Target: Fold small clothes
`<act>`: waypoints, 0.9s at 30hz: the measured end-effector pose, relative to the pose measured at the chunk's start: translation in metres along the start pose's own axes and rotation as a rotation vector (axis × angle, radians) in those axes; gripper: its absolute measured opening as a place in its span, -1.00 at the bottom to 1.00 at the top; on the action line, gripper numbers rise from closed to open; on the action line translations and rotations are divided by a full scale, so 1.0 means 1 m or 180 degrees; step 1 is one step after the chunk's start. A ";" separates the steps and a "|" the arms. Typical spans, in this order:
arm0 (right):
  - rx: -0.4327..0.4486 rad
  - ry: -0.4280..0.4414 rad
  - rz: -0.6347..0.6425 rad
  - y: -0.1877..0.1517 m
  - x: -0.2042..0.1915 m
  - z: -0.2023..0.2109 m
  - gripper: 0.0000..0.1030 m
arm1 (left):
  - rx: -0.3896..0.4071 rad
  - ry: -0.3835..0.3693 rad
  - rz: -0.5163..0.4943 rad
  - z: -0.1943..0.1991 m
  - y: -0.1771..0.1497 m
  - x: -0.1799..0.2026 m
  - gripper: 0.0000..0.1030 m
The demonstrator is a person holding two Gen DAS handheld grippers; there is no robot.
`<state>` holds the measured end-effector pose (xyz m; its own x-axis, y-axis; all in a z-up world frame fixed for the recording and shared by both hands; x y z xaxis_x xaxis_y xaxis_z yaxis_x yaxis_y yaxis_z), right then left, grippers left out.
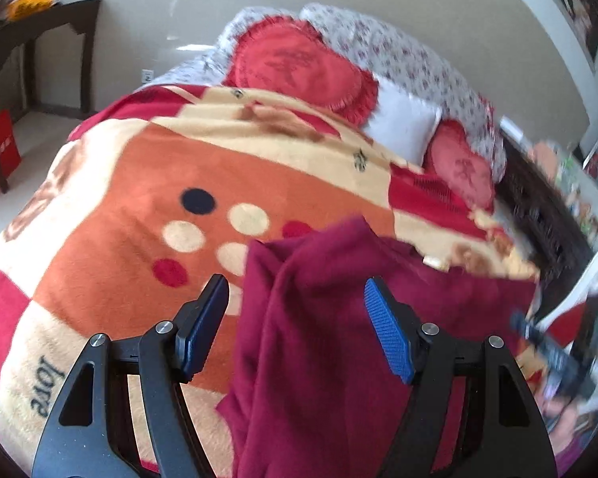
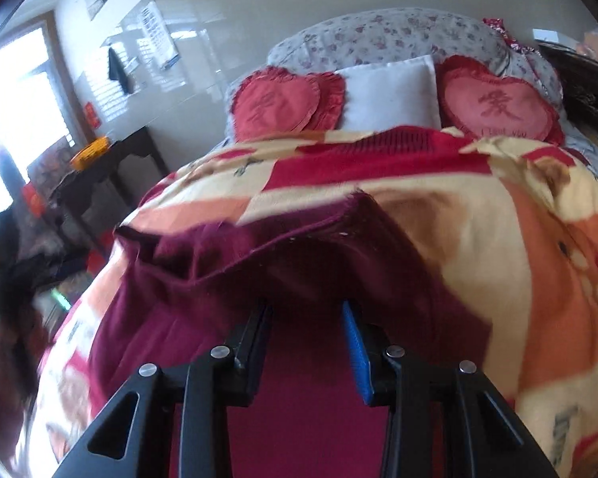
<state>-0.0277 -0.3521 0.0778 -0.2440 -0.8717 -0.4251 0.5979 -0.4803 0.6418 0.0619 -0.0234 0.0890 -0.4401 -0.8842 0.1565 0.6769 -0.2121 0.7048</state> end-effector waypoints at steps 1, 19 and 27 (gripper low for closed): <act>0.0024 -0.0127 -0.0027 0.006 0.002 -0.007 -0.31 | -0.0082 0.0074 -0.0077 -0.011 -0.001 0.005 0.38; -0.0504 -0.0149 -0.0150 -0.047 0.036 0.052 -0.07 | -0.0549 0.0181 -0.0210 -0.028 -0.035 0.004 0.39; -0.0772 -0.0068 -0.0353 -0.111 0.043 0.065 -0.07 | -0.0594 0.0157 -0.0254 0.004 -0.070 0.011 0.39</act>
Point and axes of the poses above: each gripper's, at about its wrist camera, not at the fingertips, and z roughly against the way its jaws point, x to its right, y to its top, the point moved 3 cm from there along -z, roughly the way its jaws point, and after that the axes turned 14 degrees about -z, right-handed, at the moved point
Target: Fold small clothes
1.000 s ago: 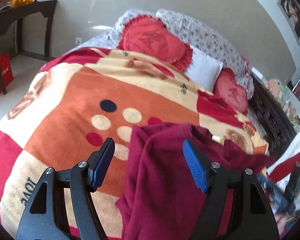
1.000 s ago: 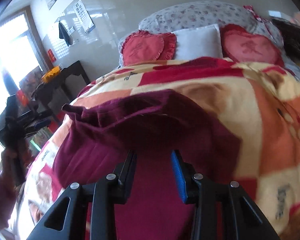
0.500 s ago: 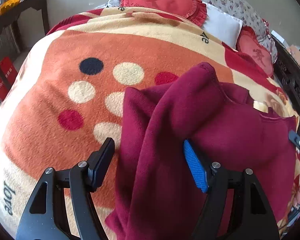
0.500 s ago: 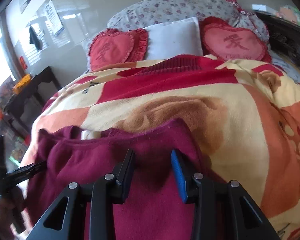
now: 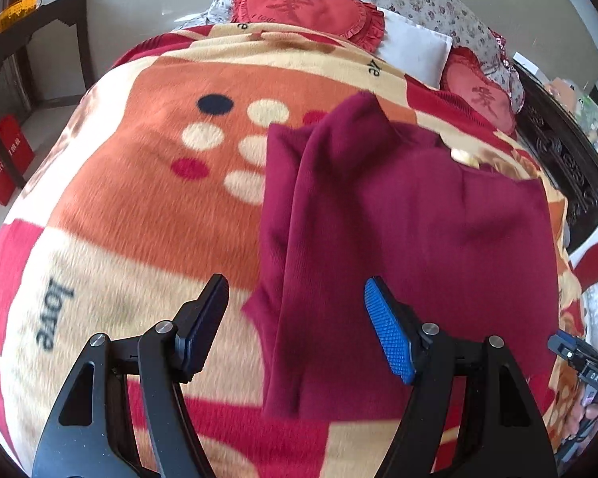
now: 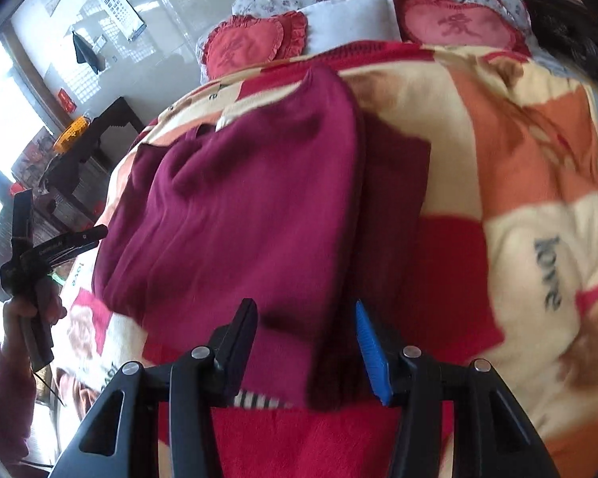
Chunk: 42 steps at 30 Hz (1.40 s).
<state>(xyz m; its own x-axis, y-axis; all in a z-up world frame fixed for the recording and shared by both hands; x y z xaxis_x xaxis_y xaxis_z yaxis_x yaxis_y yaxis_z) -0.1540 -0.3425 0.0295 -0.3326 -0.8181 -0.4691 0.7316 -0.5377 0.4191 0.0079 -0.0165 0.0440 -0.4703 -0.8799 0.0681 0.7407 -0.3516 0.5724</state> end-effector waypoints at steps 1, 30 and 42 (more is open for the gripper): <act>-0.0007 -0.0025 0.0003 -0.002 -0.001 -0.002 -0.14 | -0.0020 0.0006 0.0004 0.001 -0.005 0.000 0.38; 0.0472 -0.0172 0.0695 0.048 -0.105 -0.013 -0.23 | -0.0118 0.0129 0.0020 -0.010 -0.033 0.001 0.39; 0.0211 -0.0370 0.0810 0.106 -0.149 -0.132 -0.43 | -0.0163 -0.0015 0.0165 -0.024 -0.036 -0.004 0.43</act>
Point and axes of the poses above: each gripper's, at about its wrist camera, not at the fingertips, and z roughly against the way its jaws point, x to its right, y to its top, the point moved 3 cm from there along -z, roughly the way its jaws point, and after that the axes turned 14 degrees about -z, right-handed, at the moved point
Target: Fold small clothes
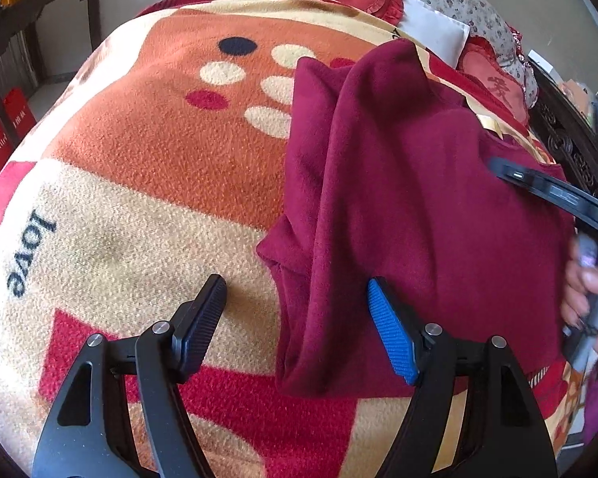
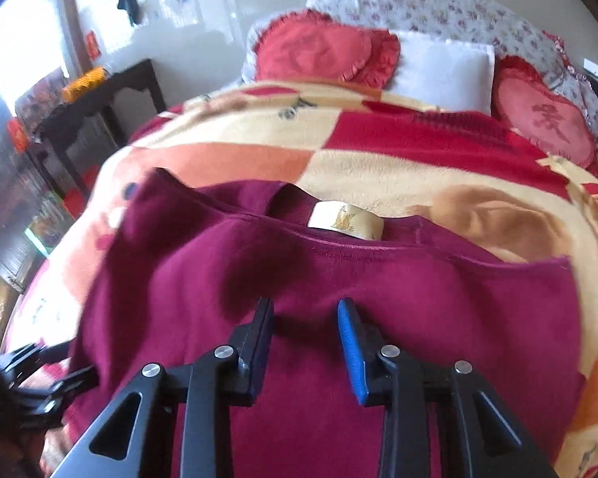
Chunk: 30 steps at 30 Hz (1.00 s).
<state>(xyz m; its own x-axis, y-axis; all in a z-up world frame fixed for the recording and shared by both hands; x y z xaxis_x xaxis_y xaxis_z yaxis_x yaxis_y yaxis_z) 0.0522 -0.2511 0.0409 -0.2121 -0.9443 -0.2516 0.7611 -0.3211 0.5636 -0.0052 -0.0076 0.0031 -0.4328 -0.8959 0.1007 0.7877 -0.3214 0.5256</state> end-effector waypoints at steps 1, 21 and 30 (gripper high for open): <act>0.0015 -0.0046 -0.0028 0.003 0.003 -0.005 -0.46 | -0.0001 -0.0006 -0.0003 0.000 0.001 0.000 0.43; -0.0222 0.0106 0.0313 0.019 -0.083 -0.047 -0.49 | 0.0078 -0.0123 0.0147 0.002 -0.008 -0.011 0.51; -0.0137 0.0385 0.0551 0.027 -0.127 -0.026 -0.47 | 0.0121 -0.0148 0.0119 0.003 -0.010 -0.011 0.53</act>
Point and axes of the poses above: each gripper's, at about its wrist camera, not at the fingertips, and z roughly against the way its jaws point, x to its right, y to its top, the point moved 3 cm from there along -z, roughly the way its jaws point, and after that the axes turned 14 degrees about -z, right-handed, at the moved point
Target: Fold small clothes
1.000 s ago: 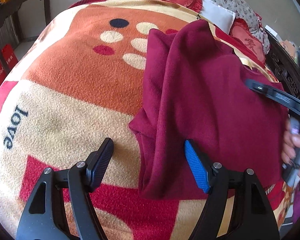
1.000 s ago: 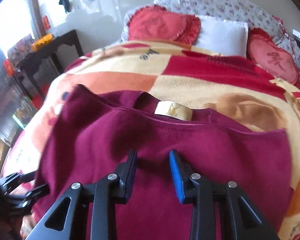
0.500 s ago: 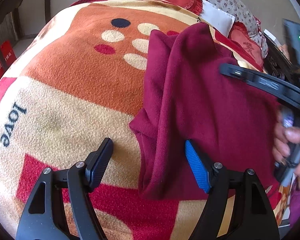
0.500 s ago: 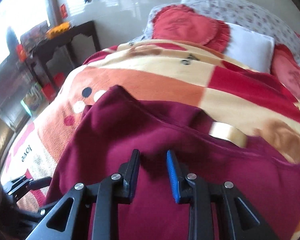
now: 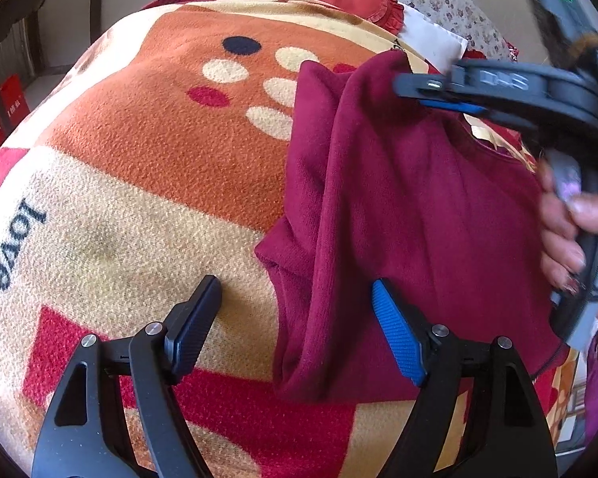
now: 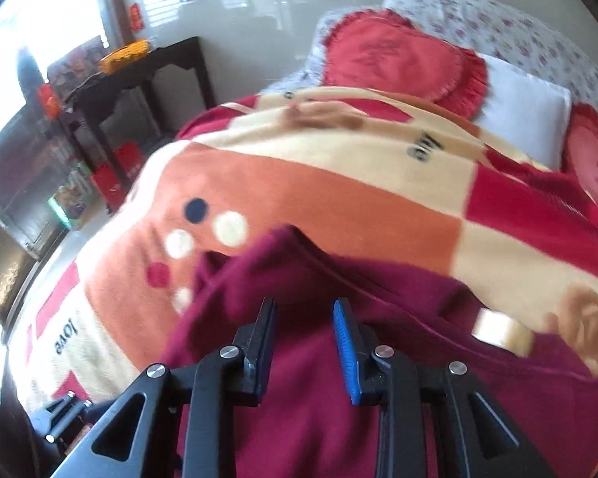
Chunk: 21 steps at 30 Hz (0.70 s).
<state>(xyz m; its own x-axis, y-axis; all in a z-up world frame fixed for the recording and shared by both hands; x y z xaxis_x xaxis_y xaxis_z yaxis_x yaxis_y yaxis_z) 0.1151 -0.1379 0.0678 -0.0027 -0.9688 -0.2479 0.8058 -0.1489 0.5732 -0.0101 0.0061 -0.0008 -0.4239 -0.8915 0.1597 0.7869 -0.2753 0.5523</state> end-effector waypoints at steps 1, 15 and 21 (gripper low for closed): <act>-0.0052 -0.0024 0.0045 0.002 -0.005 -0.010 -0.45 | 0.0001 -0.0003 0.0004 0.000 0.000 0.000 0.53; -0.0471 0.0096 0.0016 0.002 -0.043 -0.032 0.31 | 0.0046 -0.0071 0.0051 0.005 -0.004 -0.006 0.53; -0.0556 -0.0363 0.0340 -0.014 -0.069 -0.066 0.52 | 0.0055 -0.0093 0.0088 0.007 -0.003 -0.009 0.55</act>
<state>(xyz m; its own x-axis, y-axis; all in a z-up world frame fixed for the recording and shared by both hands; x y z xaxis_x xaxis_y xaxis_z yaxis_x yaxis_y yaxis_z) 0.1431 -0.0563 0.0251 0.0291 -0.9948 -0.0975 0.8953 -0.0174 0.4450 -0.0120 0.0175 0.0012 -0.4151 -0.8878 0.1988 0.7908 -0.2441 0.5613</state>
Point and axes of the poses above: each gripper's, at about its wrist camera, not at the fingertips, and z roughly against the way its jaws point, x to its right, y to its top, the point moved 3 cm from there along -z, roughly the way its jaws point, and after that the axes turned 14 degrees about -z, right-handed, at the moved point
